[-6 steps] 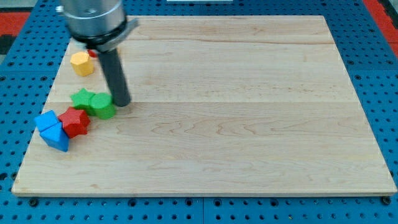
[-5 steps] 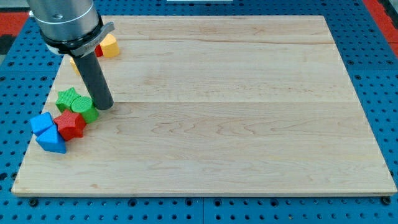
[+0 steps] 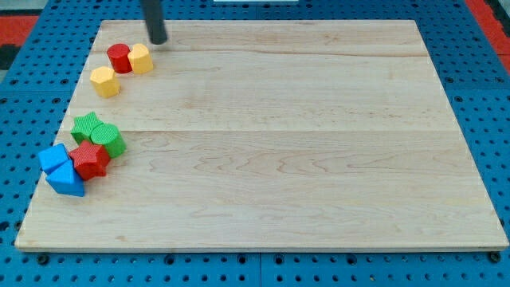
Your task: Push the yellow hexagon into the group of blocks along with the red circle
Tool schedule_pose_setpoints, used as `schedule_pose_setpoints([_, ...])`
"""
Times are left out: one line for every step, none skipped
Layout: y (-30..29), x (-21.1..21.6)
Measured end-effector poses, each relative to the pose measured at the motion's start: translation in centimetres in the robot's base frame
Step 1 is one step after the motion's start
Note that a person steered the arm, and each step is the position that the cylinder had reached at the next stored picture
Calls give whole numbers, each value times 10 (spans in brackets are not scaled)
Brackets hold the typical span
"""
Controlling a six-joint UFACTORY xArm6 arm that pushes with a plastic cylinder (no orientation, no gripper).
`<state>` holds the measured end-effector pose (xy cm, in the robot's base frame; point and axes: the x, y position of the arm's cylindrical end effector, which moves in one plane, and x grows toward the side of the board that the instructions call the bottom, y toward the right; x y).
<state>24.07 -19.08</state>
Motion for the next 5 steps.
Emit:
schedule_pose_setpoints([-36, 21])
schedule_pose_setpoints([-50, 57])
schedule_pose_setpoints([-50, 97])
schedule_pose_setpoints([-50, 131])
schedule_pose_setpoints([-50, 161])
